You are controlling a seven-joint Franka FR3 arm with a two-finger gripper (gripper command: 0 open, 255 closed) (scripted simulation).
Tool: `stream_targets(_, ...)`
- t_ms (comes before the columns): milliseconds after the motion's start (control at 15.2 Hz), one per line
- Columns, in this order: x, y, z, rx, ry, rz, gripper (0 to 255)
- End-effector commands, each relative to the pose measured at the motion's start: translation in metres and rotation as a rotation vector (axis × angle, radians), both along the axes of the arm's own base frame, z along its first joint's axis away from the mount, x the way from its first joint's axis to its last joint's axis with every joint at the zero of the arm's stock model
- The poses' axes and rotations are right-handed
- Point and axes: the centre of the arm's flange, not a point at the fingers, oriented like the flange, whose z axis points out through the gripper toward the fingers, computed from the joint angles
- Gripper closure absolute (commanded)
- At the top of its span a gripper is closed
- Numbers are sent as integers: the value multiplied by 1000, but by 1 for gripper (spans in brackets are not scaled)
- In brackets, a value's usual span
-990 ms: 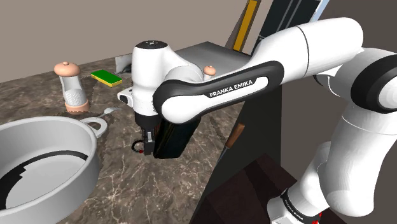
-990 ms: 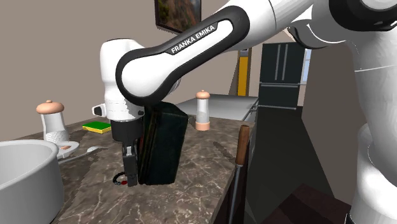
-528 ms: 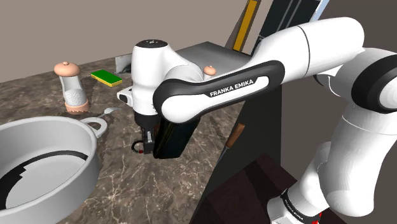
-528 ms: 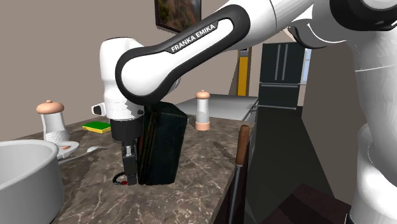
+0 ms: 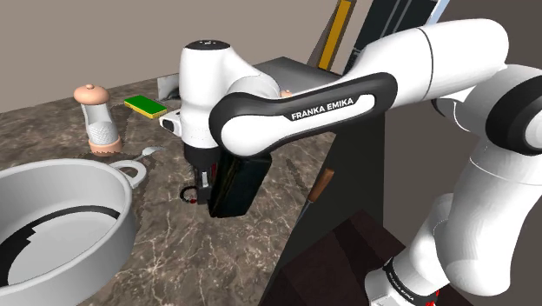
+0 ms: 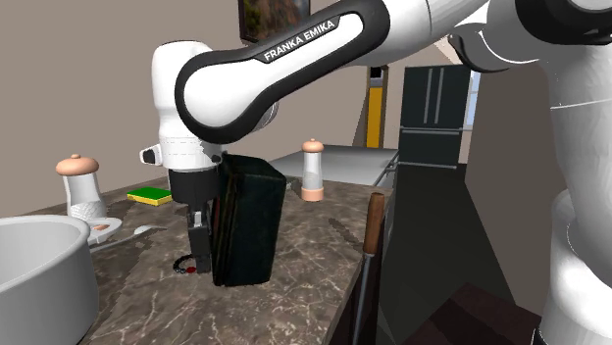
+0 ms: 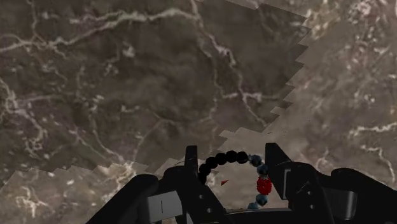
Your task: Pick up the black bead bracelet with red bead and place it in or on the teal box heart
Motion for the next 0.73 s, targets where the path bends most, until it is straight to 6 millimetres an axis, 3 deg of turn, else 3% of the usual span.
stream_targets(0,0,0,11,-1,0,0,255)
stream_targets(660,0,0,64,-1,0,0,255)
